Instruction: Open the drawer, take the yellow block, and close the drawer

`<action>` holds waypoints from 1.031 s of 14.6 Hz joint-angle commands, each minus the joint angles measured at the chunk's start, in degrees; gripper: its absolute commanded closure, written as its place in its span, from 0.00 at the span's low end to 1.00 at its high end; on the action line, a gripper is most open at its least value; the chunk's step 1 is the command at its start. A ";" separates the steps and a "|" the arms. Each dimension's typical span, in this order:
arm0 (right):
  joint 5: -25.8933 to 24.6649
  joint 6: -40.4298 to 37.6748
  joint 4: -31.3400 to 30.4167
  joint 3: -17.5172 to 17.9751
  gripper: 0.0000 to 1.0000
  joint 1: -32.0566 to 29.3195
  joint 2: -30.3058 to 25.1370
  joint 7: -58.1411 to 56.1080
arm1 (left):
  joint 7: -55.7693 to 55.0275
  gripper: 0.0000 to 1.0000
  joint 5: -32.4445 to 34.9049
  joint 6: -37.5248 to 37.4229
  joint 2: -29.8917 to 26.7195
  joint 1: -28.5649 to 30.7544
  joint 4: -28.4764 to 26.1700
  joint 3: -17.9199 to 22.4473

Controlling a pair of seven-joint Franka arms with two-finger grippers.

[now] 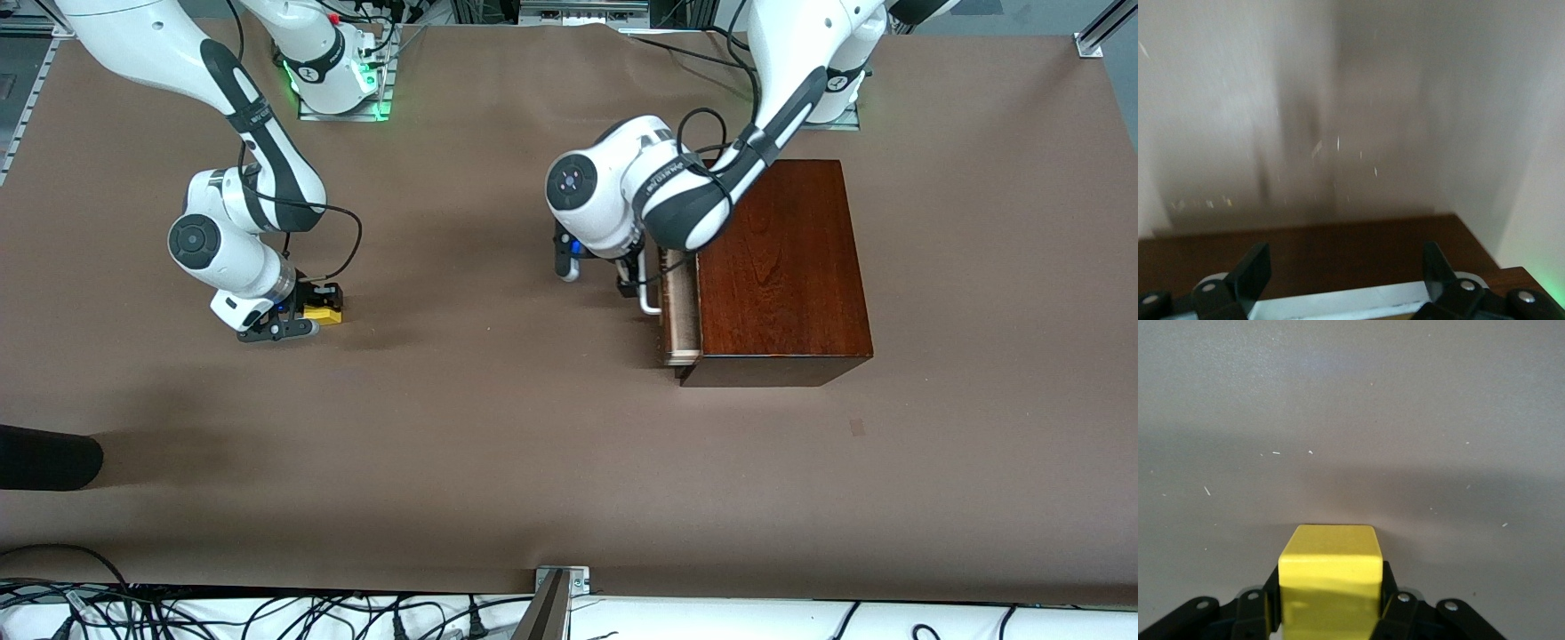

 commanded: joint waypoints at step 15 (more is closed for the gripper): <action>0.87 -47.91 34.37 -1.63 0.00 1.90 -18.10 -4.60 | -17.99 0.00 -10.17 3.43 -5.36 3.34 5.44 -2.86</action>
